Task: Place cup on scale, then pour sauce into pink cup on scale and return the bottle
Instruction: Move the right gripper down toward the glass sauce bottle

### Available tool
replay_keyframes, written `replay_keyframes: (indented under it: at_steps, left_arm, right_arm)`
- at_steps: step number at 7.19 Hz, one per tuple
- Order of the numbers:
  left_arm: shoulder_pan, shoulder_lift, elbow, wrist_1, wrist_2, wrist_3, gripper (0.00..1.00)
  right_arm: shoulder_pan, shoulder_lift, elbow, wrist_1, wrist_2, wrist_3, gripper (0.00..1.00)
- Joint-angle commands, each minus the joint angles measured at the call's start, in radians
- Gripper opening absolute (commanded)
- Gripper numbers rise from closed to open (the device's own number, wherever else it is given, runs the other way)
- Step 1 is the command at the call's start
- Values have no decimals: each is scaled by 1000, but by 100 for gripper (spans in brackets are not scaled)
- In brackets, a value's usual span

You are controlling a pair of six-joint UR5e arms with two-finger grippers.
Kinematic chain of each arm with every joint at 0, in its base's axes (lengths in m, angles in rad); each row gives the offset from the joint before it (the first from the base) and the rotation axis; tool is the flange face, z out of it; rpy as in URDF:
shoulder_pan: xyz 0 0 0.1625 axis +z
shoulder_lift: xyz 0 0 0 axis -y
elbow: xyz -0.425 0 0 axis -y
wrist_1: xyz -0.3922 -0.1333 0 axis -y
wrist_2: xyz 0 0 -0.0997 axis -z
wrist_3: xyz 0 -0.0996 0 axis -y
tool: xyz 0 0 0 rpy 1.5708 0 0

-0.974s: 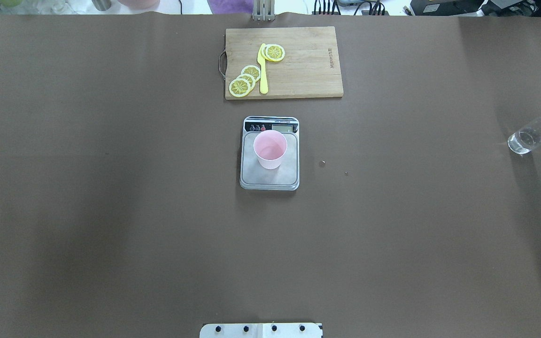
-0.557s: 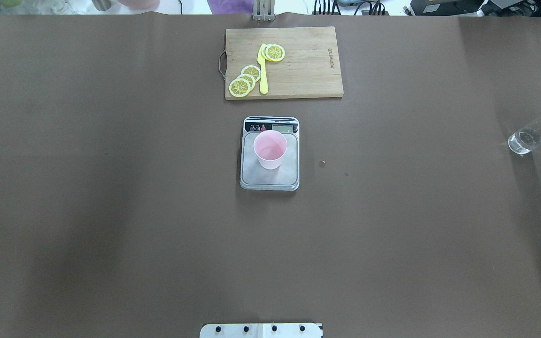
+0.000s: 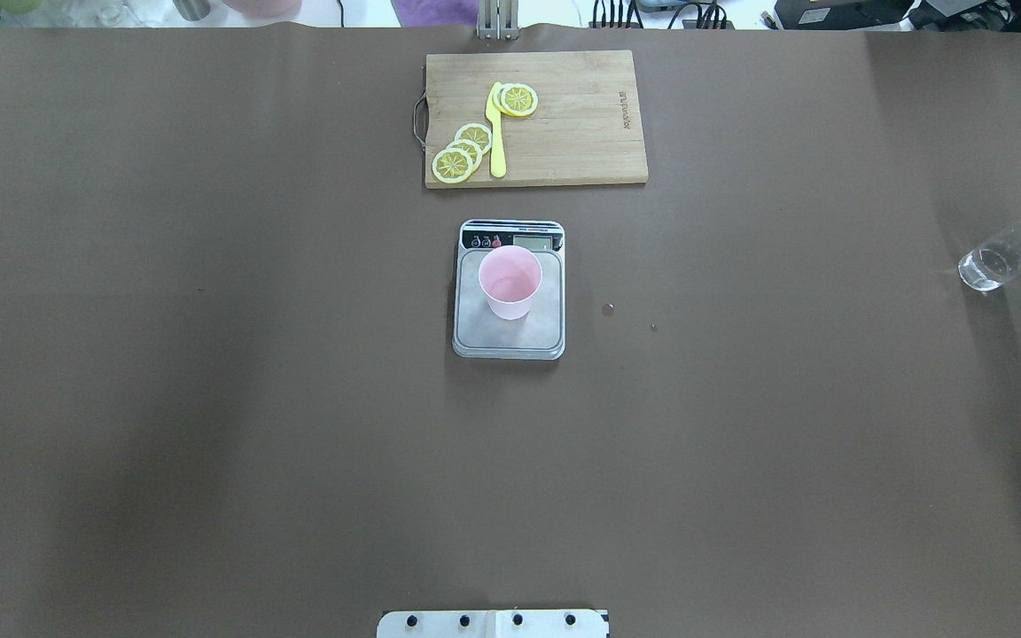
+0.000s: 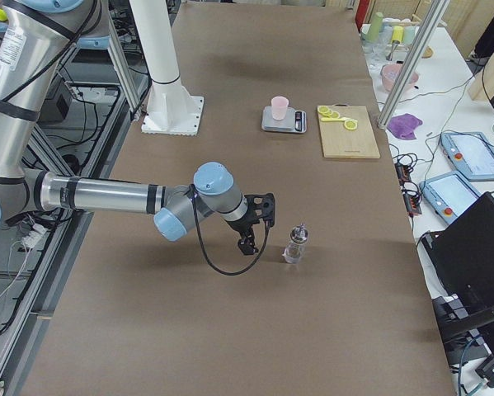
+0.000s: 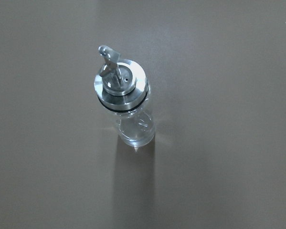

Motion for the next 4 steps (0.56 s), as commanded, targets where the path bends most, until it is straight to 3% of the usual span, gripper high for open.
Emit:
replay_keyframes:
  at_steps: [1,2,4]
  left_arm:
    - [1,1,-1,0,0,0,99]
    - [1,1,-2,0,0,0,99]
    - [1,2,-2,0,-2,0,99]
  right_arm:
    - [-127,1,-49,135,-133,152,100]
    - [-178,0,-69,169,-207,170,100]
    - [-250,9,-191,343,-330,215,100]
